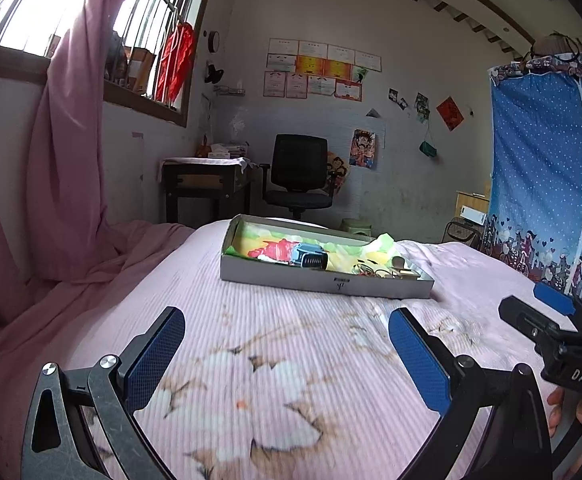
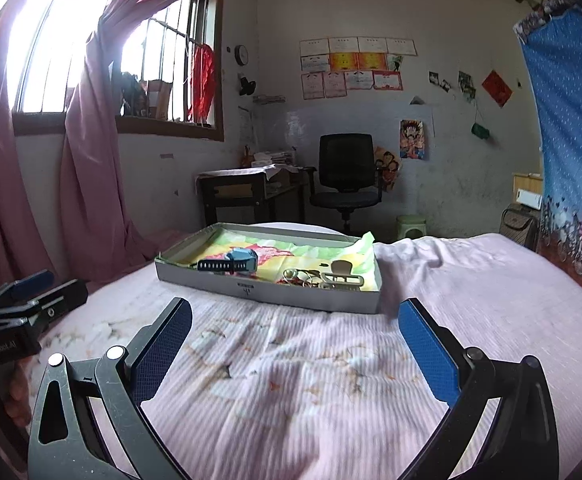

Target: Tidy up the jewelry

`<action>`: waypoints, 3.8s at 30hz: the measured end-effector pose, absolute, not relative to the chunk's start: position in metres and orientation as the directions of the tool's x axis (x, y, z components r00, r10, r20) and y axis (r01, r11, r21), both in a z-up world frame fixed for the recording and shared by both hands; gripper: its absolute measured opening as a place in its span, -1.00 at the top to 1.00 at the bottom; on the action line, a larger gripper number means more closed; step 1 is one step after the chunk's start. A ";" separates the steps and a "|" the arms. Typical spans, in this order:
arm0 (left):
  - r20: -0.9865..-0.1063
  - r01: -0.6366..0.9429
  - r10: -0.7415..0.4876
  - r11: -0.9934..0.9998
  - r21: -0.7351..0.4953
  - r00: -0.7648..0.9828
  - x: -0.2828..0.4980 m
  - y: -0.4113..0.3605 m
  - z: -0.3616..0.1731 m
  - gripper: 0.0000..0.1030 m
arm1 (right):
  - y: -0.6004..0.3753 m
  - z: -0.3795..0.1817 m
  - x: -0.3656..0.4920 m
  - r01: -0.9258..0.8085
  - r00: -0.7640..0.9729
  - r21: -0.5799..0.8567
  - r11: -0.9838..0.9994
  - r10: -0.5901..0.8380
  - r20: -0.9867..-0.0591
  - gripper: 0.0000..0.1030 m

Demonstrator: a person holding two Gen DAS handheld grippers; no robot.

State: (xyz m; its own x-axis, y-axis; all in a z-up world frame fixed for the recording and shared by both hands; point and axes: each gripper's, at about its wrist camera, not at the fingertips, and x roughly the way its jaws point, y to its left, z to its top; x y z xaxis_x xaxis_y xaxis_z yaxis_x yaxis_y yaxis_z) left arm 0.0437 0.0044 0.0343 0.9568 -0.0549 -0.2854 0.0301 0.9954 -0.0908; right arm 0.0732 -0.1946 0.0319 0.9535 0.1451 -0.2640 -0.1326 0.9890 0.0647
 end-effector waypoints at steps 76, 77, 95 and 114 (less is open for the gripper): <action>-0.270 -0.013 -0.001 0.999 -0.049 0.963 0.026 0.002 0.014 -0.99 | -0.202 0.000 0.059 -0.069 0.947 0.095 0.993 0.096 -0.306 -0.97; -0.270 -0.012 -0.002 0.999 -0.050 0.963 0.026 0.002 0.014 -0.99 | -0.201 0.000 0.059 -0.069 0.947 0.096 0.993 0.096 -0.306 -0.97; -0.270 -0.012 -0.002 0.999 -0.050 0.963 0.026 0.001 0.013 -0.99 | -0.200 -0.001 0.059 -0.071 0.947 0.094 0.993 0.097 -0.307 -0.97; -0.269 -0.011 -0.002 0.999 -0.048 0.963 0.026 0.001 0.013 -0.99 | -0.200 0.000 0.059 -0.071 0.946 0.094 0.993 0.096 -0.308 -0.97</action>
State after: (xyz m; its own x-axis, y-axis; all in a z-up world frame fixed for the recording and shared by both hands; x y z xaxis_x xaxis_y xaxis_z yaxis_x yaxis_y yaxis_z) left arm 0.0259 0.0008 0.0127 0.9631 -0.0021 -0.2693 -0.0113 0.9988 -0.0480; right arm 0.0589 -0.1996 -0.0004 0.9464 0.0964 -0.3083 -0.0706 0.9931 0.0939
